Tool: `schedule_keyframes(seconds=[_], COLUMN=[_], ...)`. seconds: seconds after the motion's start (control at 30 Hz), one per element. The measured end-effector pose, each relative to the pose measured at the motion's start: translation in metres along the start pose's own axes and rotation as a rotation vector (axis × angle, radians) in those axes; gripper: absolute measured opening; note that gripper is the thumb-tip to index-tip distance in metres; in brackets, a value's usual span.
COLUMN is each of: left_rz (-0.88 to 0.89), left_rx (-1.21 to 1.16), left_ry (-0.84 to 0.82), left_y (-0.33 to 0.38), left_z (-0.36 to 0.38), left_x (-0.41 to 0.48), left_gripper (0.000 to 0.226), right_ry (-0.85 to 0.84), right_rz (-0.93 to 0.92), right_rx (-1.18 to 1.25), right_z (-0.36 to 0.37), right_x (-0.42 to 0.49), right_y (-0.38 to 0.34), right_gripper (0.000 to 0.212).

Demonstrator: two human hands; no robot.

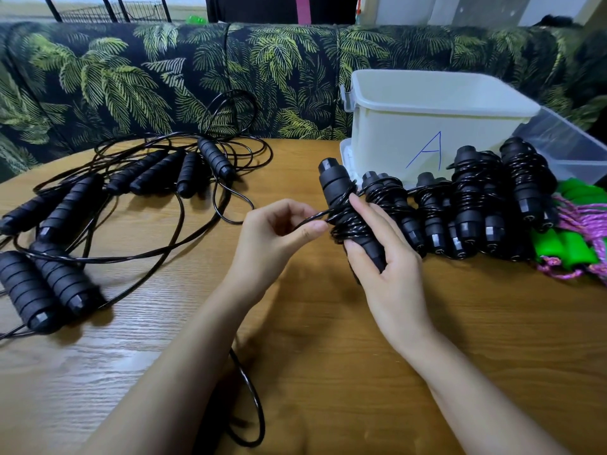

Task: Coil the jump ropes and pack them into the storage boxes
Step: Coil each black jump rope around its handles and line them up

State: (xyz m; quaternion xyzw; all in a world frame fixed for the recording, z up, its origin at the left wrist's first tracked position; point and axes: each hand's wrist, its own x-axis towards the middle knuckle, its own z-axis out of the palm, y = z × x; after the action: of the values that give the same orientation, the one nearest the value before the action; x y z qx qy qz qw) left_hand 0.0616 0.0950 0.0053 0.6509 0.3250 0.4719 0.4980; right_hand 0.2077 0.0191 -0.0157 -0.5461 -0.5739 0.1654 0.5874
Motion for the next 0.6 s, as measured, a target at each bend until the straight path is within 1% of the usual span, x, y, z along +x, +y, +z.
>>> schedule_keyframes(seconds=[0.03,0.13,0.17,0.3,0.33,0.4,0.43,0.5,0.53,0.6], left_rz=[-0.008,-0.042,-0.058,-0.108,-0.126,-0.163,-0.168,-0.155,-0.148,-0.157], left_rx=[-0.007,-0.040,-0.048,-0.039,-0.025,-0.009,-0.006,-0.030,-0.057,-0.109], left_ry=[0.011,-0.022,-0.022,0.045,0.041,-0.016,-0.065,-0.133,-0.137,-0.105], left_y=[-0.001,-0.002,-0.002,-0.003,-0.003,-0.002,-0.001,0.001,0.001,0.001], left_z=[-0.002,-0.006,-0.006,-0.004,-0.004,-0.003,-0.002,0.001,0.002,0.003], left_x=[0.000,0.002,0.002,0.003,0.003,0.001,0.001,-0.001,-0.002,-0.002], left_gripper=[0.018,0.011,0.013,0.046,0.053,0.059,0.057,0.044,0.038,0.036], right_ry=[-0.003,0.002,0.001,-0.017,-0.023,-0.040,-0.047,-0.056,-0.058,-0.069], right_rz=[0.000,-0.003,-0.003,-0.005,-0.001,0.007,0.007,0.019,0.027,0.032], right_rx=[0.005,0.048,0.067,0.105,0.118,0.158,0.182,0.225,0.239,0.242], right_z=[0.000,0.001,0.000,0.000,0.001,0.002,0.002,0.001,0.000,0.000], right_x=[-0.001,-0.002,-0.001,-0.002,-0.002,-0.003,-0.003,-0.003,-0.003,-0.003], right_y=[-0.001,-0.007,-0.009,-0.013,-0.014,-0.014,-0.015,-0.015,-0.015,-0.014], right_gripper=[0.052,0.050,0.050,0.048,0.048,0.048,0.048,0.047,0.047,0.046])
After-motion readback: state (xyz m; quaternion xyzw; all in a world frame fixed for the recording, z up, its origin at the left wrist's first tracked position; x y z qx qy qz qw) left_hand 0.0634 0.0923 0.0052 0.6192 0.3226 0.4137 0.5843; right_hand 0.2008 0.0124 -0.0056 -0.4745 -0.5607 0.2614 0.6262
